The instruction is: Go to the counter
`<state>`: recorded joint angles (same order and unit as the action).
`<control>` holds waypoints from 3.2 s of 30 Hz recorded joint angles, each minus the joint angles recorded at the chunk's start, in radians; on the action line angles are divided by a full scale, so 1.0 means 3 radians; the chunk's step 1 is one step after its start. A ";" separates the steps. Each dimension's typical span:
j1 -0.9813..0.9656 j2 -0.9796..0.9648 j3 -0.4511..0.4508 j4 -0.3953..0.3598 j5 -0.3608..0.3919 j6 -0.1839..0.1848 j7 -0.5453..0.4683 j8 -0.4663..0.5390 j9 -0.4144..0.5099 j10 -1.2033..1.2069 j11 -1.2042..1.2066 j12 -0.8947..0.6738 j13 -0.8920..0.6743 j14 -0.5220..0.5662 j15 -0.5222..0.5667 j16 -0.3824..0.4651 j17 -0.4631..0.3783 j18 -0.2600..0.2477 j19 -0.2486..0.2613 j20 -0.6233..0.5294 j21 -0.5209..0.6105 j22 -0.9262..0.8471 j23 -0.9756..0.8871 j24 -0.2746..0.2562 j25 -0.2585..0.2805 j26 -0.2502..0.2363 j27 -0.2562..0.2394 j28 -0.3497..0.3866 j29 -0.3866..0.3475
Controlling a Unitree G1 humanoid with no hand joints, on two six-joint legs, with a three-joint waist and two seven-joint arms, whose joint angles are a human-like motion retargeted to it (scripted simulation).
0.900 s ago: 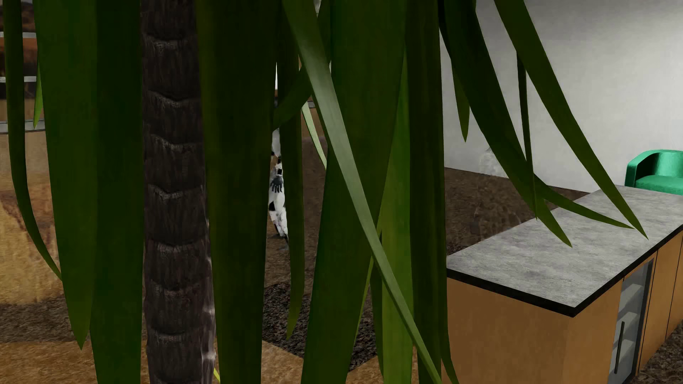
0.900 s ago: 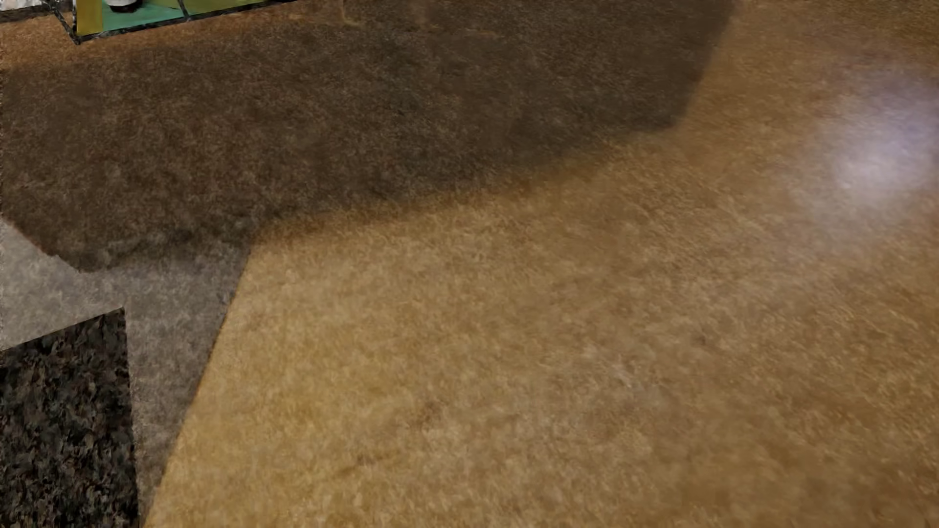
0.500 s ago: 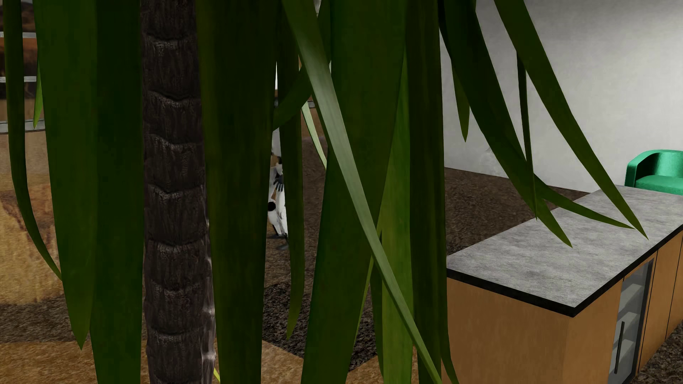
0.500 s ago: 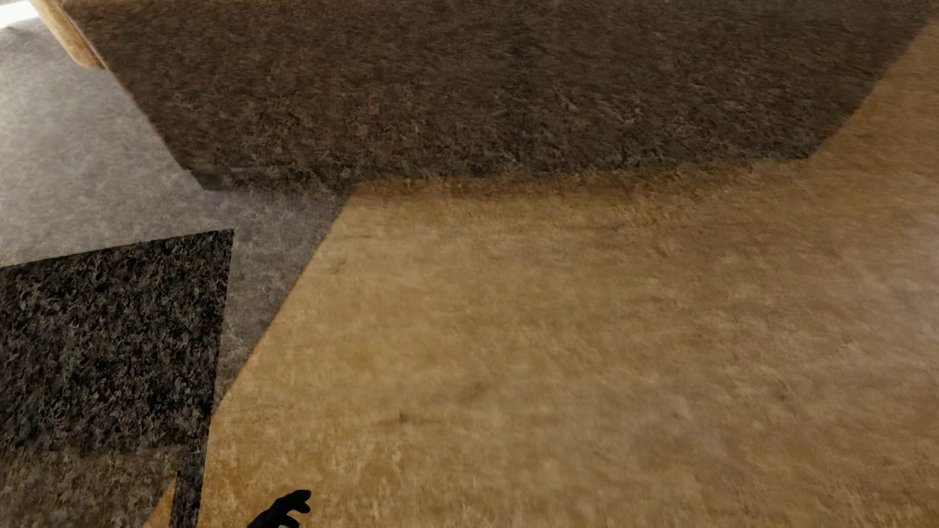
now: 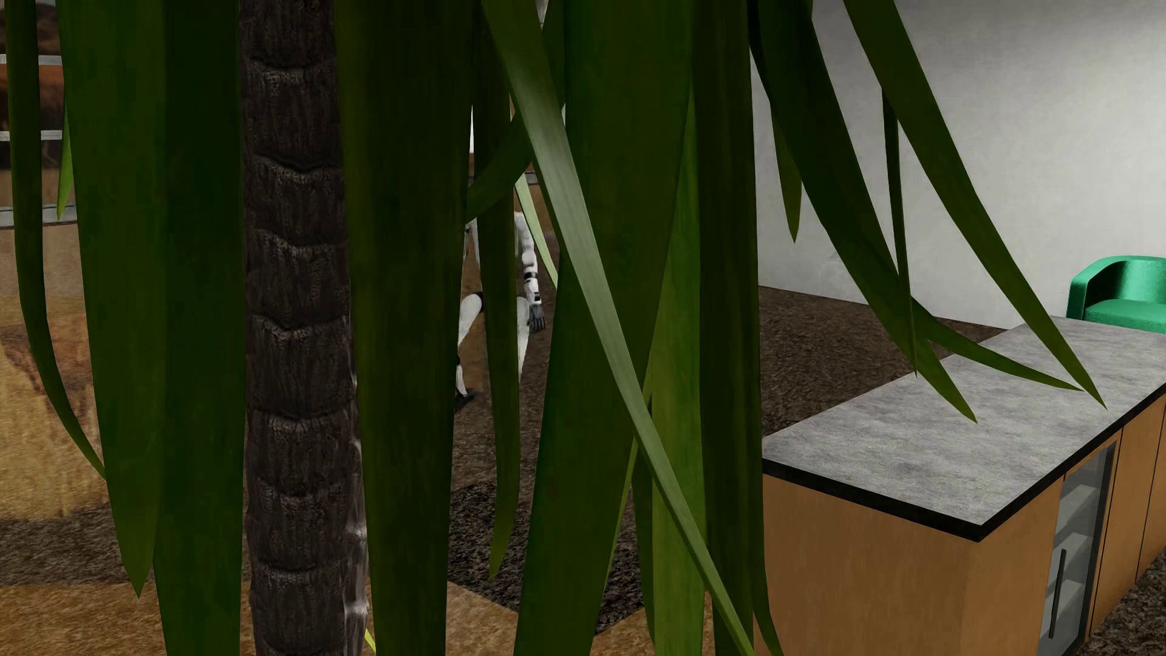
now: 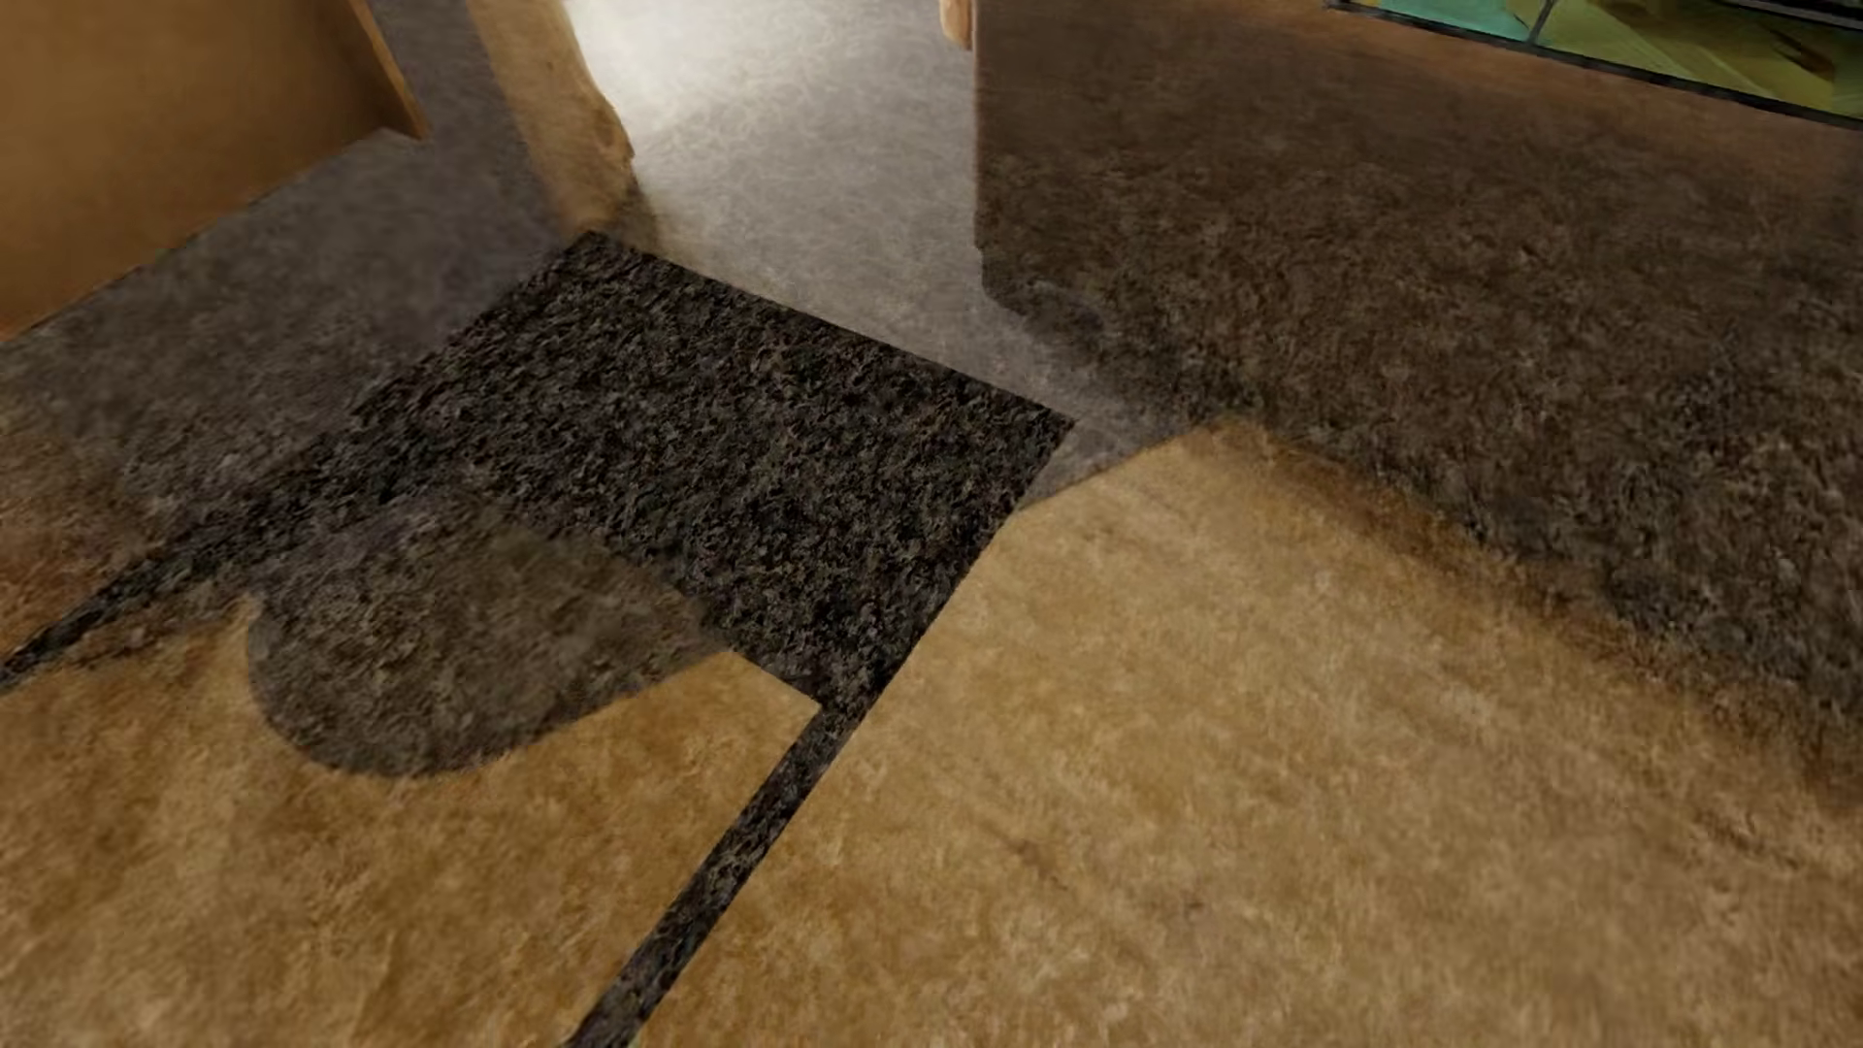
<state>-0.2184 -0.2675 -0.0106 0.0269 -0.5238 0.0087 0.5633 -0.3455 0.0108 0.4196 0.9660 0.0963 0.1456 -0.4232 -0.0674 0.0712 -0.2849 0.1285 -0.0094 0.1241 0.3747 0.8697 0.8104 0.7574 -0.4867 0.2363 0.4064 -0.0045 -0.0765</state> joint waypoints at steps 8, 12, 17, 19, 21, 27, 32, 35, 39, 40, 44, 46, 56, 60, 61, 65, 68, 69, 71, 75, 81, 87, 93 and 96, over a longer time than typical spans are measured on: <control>0.0238 -0.1622 -0.0194 -0.0466 0.1433 -0.0003 -0.1312 0.0771 0.0033 -0.0088 -0.0324 -0.0040 0.0273 -0.0316 -0.0178 0.0159 0.0266 -0.0013 0.0026 -0.0238 -0.0482 -0.0235 -0.1018 -0.0047 -0.0453 -0.0029 -0.0582 0.0086 -0.0149; 0.0517 -0.1523 -0.0212 -0.0512 0.1977 0.0034 -0.1868 0.1274 0.0000 -0.0092 -0.1878 0.0048 0.0573 -0.0460 0.0479 0.0174 0.0306 -0.0163 -0.0075 -0.0494 -0.0557 -0.0262 -0.1040 -0.0111 -0.0536 -0.0122 -0.0594 0.0105 -0.0013; -0.0203 -0.1071 -0.0138 -0.0516 0.1587 0.0129 -0.2375 0.0692 0.0059 0.2105 -0.1262 0.0246 -0.0028 0.0993 -0.0416 0.0198 0.0496 -0.1247 -0.0110 -0.0682 -0.0040 -0.0203 0.0715 -0.0120 -0.0672 0.0011 0.0149 -0.0058 0.0857; -0.0698 -0.0671 -0.0094 -0.0425 0.1439 0.0160 -0.2435 0.0370 0.0067 0.2912 -0.1268 0.0216 -0.0220 0.1039 -0.0672 0.0329 0.0363 -0.1271 -0.0085 -0.0843 0.0452 -0.0304 0.0799 -0.0039 -0.1051 -0.0080 -0.0027 -0.0367 0.1245; -0.1190 -0.0250 -0.0003 -0.0047 0.1425 0.0185 -0.2160 0.0114 0.0061 0.3070 -0.1386 0.0355 -0.0261 0.1032 -0.0853 0.0283 0.0252 -0.0950 -0.0033 -0.0552 0.0269 -0.0623 0.0492 -0.0311 -0.0942 -0.0178 -0.0125 -0.0168 0.0511; -0.1525 0.0812 0.0266 0.0035 0.1587 0.0121 -0.1624 -0.0088 -0.0011 0.0217 -0.1848 0.0862 -0.0815 0.1000 -0.1282 0.0027 -0.0106 -0.0769 0.0173 0.0007 -0.0125 -0.1062 -0.0380 -0.0713 -0.0518 -0.0252 -0.0338 0.0394 0.0033; -0.1116 0.1174 0.0391 -0.0042 0.1250 -0.0022 -0.1288 0.0421 -0.0014 -0.0027 -0.1268 0.0932 -0.1114 0.1221 -0.0636 -0.0375 -0.0206 -0.0165 0.0567 0.0181 -0.0178 -0.0126 -0.0736 -0.0542 -0.0449 0.0329 -0.0322 0.0137 -0.0097; -0.0695 0.0470 0.0355 -0.0124 0.0998 -0.0118 -0.1133 0.0912 0.0041 0.0102 0.0280 0.0846 -0.0946 0.0741 0.0372 -0.0422 0.0053 -0.0195 0.0480 -0.0018 -0.0236 0.0166 -0.0629 -0.0197 -0.0251 0.0320 -0.0222 -0.0477 -0.0210; -0.0077 -0.0633 0.0214 -0.0300 0.0772 -0.0256 -0.1090 0.1050 0.0090 -0.0102 0.1296 0.0603 -0.0635 0.0407 0.0042 -0.0388 0.0139 -0.0219 0.0216 0.0312 0.0205 -0.0165 -0.0400 -0.0164 -0.0450 0.0068 -0.0302 0.0106 0.0311; -0.0003 -0.0869 0.0165 -0.0321 0.0797 -0.0275 -0.1144 0.0968 0.0087 -0.0085 0.1204 0.0470 -0.0464 0.0314 -0.0057 -0.0317 0.0209 -0.0241 0.0108 0.0277 0.0117 -0.0211 -0.0325 -0.0049 -0.0396 0.0065 -0.0253 0.0264 0.0307; 0.0262 -0.1360 -0.0004 -0.0377 0.1184 -0.0288 -0.1414 0.0678 0.0028 -0.0014 -0.0473 -0.0063 0.0131 -0.0101 -0.0124 -0.0029 0.0343 -0.0319 0.0049 0.0181 -0.0307 -0.0392 0.0134 -0.0073 -0.0099 -0.0221 0.0027 0.0212 0.0250; 0.0472 -0.1209 -0.0050 -0.0378 0.1417 -0.0275 -0.1550 0.0715 -0.0038 -0.0135 -0.1996 -0.0271 0.0368 -0.0243 0.0226 0.0117 0.0318 -0.0397 0.0354 0.0036 -0.0267 -0.0519 0.0320 -0.0040 -0.0143 -0.0329 0.0081 0.0197 0.0384; -0.0815 -0.0288 -0.0057 0.0394 0.1654 0.0049 -0.1983 0.0211 0.0018 0.3173 -0.1334 0.0122 0.0128 0.1180 -0.0732 0.0219 0.0466 -0.0787 -0.0261 -0.0337 -0.0336 -0.0646 0.0186 0.0008 -0.0285 -0.0300 -0.0058 -0.0173 0.0172; -0.1267 0.0281 0.0139 0.0604 0.1833 0.0166 -0.1366 0.0324 -0.0001 0.2223 -0.1546 0.0624 -0.0753 0.0630 -0.1007 -0.0054 0.0370 -0.0553 -0.0173 0.0166 -0.0044 -0.0447 0.0281 -0.0302 -0.0500 -0.0087 -0.0080 0.0135 0.0109; -0.1277 0.0403 0.0179 0.0582 0.1855 0.0178 -0.1160 0.0376 -0.0019 0.1668 -0.1608 0.0716 -0.0940 0.0651 -0.1090 -0.0045 0.0330 -0.0495 -0.0147 0.0174 0.0023 -0.0367 0.0196 -0.0280 -0.0522 -0.0036 -0.0165 0.0092 0.0144; -0.0885 0.0854 0.0259 0.0510 0.1817 0.0176 -0.0247 0.0592 -0.0106 -0.0175 -0.1822 0.1047 -0.1404 0.1174 -0.1324 -0.0114 0.0186 0.0069 -0.0014 0.0214 0.0196 -0.0078 -0.0232 -0.0180 -0.0526 0.0137 -0.0476 -0.0067 -0.0030; -0.0717 0.0831 0.0302 0.0522 0.1630 0.0101 -0.0253 0.0610 -0.0068 0.0290 -0.1093 0.0967 -0.1158 0.0752 -0.0879 -0.0173 0.0349 0.0088 0.0071 0.0229 -0.0203 0.0221 -0.0488 -0.0065 -0.0271 0.0316 -0.0430 -0.0175 -0.0355; -0.0611 0.0665 0.0301 0.0508 0.1565 0.0081 -0.0199 0.0678 -0.0053 0.0295 -0.0713 0.0922 -0.1037 0.0661 -0.0467 -0.0211 0.0440 0.0051 0.0117 0.0216 -0.0290 0.0194 -0.0507 -0.0018 -0.0189 0.0288 -0.0396 -0.0219 -0.0403; -0.0330 0.0199 0.0293 0.0373 0.1354 0.0025 -0.0088 0.0799 -0.0017 0.0090 0.0249 0.0831 -0.0869 0.0560 0.0106 -0.0319 0.0391 0.0025 0.0423 0.0301 -0.0111 -0.0034 -0.0471 -0.0092 -0.0301 0.0069 -0.0427 -0.0168 -0.0139; 0.0002 -0.0706 0.0185 0.0147 0.0614 -0.0169 -0.0170 0.0552 0.0087 0.0062 0.1336 0.0279 -0.0425 0.0330 -0.0024 -0.0269 0.0402 -0.0075 0.0038 0.0367 -0.0203 -0.0360 -0.0079 -0.0178 -0.0346 -0.0037 -0.0196 0.0312 0.0041; 0.0266 -0.1082 -0.0009 -0.0005 0.0850 -0.0295 -0.0646 0.0211 0.0047 0.0077 -0.0956 -0.0449 0.0300 -0.0001 -0.0156 -0.0087 0.0191 -0.0314 0.0031 -0.0047 -0.0090 -0.0570 0.0455 -0.0111 -0.0255 -0.0457 0.0081 0.0256 0.0596; 0.0201 -0.0558 -0.0016 0.0406 0.1079 -0.0205 -0.1091 -0.0142 -0.0003 0.0984 -0.1667 -0.0178 0.0574 0.0104 -0.0065 -0.0097 0.0516 -0.0709 -0.0303 -0.0032 -0.0028 -0.0754 0.0497 -0.0351 -0.0239 -0.0429 0.0098 0.0461 0.0600; -0.0783 -0.0165 0.0074 0.0840 0.1523 0.0088 -0.1808 -0.0136 0.0050 0.2799 -0.1502 0.0324 -0.0380 0.0704 -0.0486 0.0003 0.0492 -0.0794 -0.0315 0.0264 -0.0159 0.0004 0.0137 -0.0251 -0.0347 0.0157 -0.0152 0.0321 -0.0084; -0.0802 -0.0115 0.0117 0.0788 0.1639 0.0188 -0.1734 0.0092 0.0026 0.1916 -0.1497 0.0616 -0.1003 0.0334 -0.0582 -0.0030 0.0399 -0.0888 -0.0248 0.0342 -0.0077 0.0192 0.0047 -0.0273 -0.0387 0.0204 -0.0236 0.0023 -0.0076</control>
<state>-0.4591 -0.3019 0.0246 0.2633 -0.0320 0.0650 0.0431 -0.3180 0.0186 0.9944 0.5167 0.2810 -0.1553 -0.3231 -0.2421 0.0622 -0.1652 -0.1380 -0.0837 0.2268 0.3516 0.9272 0.8246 0.6755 -0.6029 0.2974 0.3355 0.0025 -0.0993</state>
